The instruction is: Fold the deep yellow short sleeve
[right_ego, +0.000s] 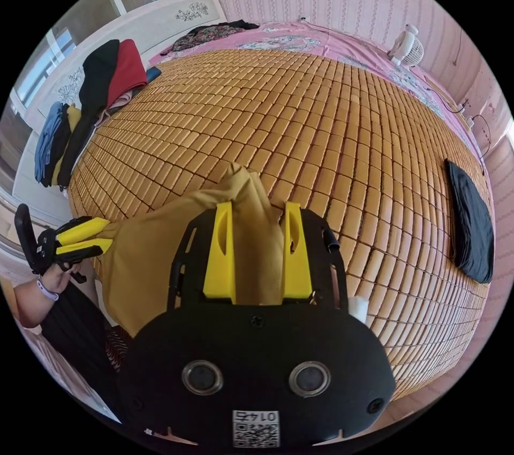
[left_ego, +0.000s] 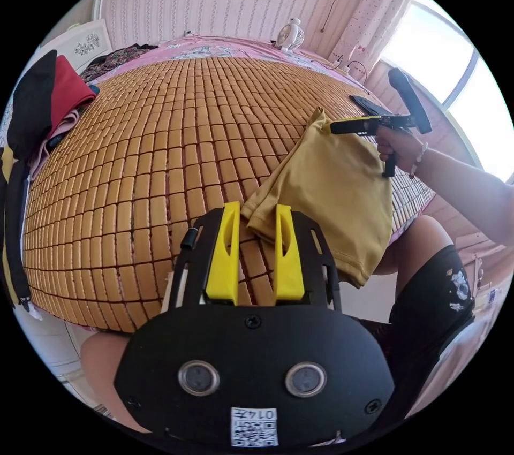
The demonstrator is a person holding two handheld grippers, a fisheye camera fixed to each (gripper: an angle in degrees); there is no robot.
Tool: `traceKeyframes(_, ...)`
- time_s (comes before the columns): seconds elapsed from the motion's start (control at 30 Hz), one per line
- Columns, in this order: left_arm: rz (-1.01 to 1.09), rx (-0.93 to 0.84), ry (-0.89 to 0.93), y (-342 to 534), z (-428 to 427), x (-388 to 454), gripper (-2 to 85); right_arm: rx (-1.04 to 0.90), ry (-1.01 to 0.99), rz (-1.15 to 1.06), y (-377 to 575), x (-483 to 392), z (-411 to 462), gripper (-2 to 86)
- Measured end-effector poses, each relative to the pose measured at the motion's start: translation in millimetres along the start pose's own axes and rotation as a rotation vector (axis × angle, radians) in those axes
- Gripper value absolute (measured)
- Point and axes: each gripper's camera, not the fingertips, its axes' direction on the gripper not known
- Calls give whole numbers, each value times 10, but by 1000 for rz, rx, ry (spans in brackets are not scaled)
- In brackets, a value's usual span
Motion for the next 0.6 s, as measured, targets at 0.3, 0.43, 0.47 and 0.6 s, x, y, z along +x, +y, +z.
traceKeyframes(0.3, 171, 20, -61, 157, -299, 258, 36, 38, -79, -60, 123, -257, -251, 21)
traceKeyframes(0.43, 215, 127, 18, 313, -858, 383, 32, 198, -166, -71, 448, -299, -831, 17)
traceKeyframes(0.47, 234, 155, 49, 374, -1028, 422, 31, 221, -175, -74, 500, -303, -920, 17)
traceKeyframes(0.6, 262, 251, 121, 571, -1482, 504, 30, 331, -229, -90, 746, -315, -1421, 16)
